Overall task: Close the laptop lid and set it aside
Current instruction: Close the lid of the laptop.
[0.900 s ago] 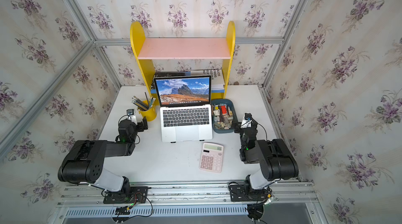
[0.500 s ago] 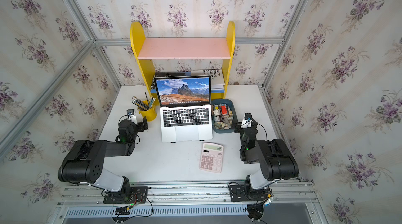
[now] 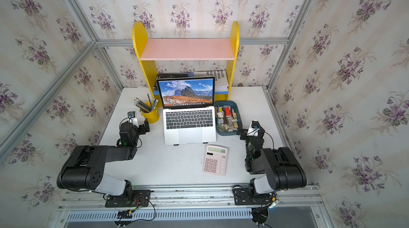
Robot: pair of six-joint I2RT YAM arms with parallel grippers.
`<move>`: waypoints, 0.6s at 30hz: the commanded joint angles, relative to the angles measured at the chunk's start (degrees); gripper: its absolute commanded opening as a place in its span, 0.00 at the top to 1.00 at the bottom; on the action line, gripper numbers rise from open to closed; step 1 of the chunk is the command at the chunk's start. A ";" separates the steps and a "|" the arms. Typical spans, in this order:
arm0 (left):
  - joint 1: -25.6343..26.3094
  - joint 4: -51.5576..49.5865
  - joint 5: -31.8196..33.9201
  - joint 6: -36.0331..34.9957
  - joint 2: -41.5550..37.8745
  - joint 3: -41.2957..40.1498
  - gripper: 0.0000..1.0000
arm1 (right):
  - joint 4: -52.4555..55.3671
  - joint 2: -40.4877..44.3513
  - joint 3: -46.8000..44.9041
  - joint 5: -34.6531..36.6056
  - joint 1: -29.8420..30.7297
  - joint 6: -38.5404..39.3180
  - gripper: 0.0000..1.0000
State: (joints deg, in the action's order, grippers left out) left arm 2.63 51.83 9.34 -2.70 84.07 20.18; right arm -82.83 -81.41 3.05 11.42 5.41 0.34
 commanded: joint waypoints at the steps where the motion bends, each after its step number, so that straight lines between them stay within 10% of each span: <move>1: 0.64 -0.74 2.44 -0.12 -5.01 -1.14 0.00 | 0.83 7.50 -0.67 2.64 0.30 -0.43 0.00; 10: 0.97 -18.28 6.38 8.48 -22.74 0.66 0.00 | 19.56 25.82 2.82 3.92 0.30 -13.73 0.00; 18: 0.79 -45.96 6.97 31.74 -39.27 7.04 0.00 | 46.72 35.63 11.90 3.70 -0.13 -33.35 0.00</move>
State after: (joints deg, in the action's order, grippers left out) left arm 3.49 19.16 15.90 17.37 48.10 25.85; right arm -48.29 -47.29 13.04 15.88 5.54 -23.94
